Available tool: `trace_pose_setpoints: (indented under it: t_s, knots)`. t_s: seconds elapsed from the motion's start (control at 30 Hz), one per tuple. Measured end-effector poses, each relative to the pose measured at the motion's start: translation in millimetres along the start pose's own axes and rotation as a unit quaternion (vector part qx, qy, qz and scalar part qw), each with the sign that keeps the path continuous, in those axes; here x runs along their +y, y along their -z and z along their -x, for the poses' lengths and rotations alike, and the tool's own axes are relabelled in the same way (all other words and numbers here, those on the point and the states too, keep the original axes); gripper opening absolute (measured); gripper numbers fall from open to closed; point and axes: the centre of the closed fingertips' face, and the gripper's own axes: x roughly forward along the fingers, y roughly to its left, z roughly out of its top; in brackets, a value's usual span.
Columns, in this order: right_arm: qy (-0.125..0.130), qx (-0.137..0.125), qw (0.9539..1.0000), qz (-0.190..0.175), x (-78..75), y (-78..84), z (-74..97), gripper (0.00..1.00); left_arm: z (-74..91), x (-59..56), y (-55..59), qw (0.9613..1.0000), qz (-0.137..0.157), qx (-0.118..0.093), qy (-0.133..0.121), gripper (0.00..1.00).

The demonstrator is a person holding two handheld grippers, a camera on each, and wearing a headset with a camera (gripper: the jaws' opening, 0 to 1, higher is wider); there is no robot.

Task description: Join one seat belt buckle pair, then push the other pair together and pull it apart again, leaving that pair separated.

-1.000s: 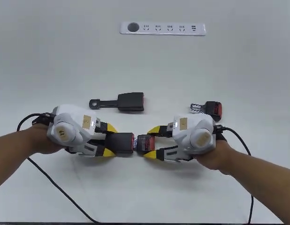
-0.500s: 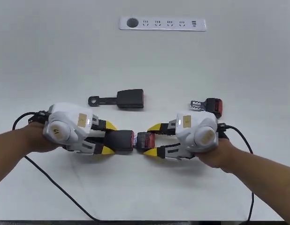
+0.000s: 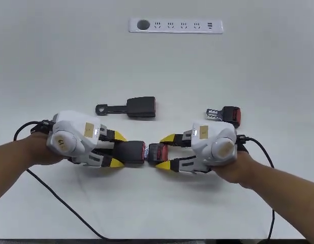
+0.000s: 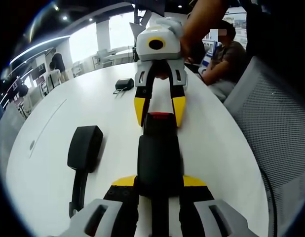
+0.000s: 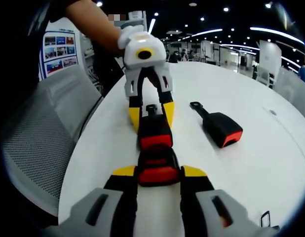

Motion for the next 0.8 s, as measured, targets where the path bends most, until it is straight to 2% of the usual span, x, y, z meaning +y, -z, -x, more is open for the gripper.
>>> trace_pose_setpoints:
  t_s: [0.3,0.47,0.57,0.63,0.7,0.73,0.8]
  knots:
    - [0.005,0.021,0.9998,0.006,1.9,-1.2,-2.7,0.34,-0.2,0.7,1.4,0.9999,0.005,0.012,-0.001,0.33]
    - [0.012,0.04,0.9989,0.019,2.2,-2.4,-4.0,0.35,-3.8,0.7,1.5,0.9994,-0.002,0.036,0.004,0.34]
    - [0.021,0.054,0.9981,0.022,1.4,-2.3,-5.2,0.36,-5.9,2.7,2.2,0.999,0.011,0.044,-0.005,0.35]
    - [0.025,0.058,0.9978,0.023,1.7,-3.3,-5.0,0.37,-6.1,-2.1,2.1,0.9977,0.047,0.048,0.003,0.42]
    - [0.026,0.047,0.9986,0.007,3.7,-9.8,-4.0,0.39,-5.0,0.5,0.5,0.9978,0.046,0.046,-0.008,0.54]
    - [0.029,0.037,0.9989,0.005,3.8,-15.4,-3.2,0.44,-1.6,1.6,-1.8,0.9978,0.05,0.042,-0.015,0.57]
    - [0.042,0.033,0.9986,0.002,1.6,-20.4,-0.7,0.56,3.3,4.8,-7.6,0.997,0.066,0.027,-0.029,0.58]
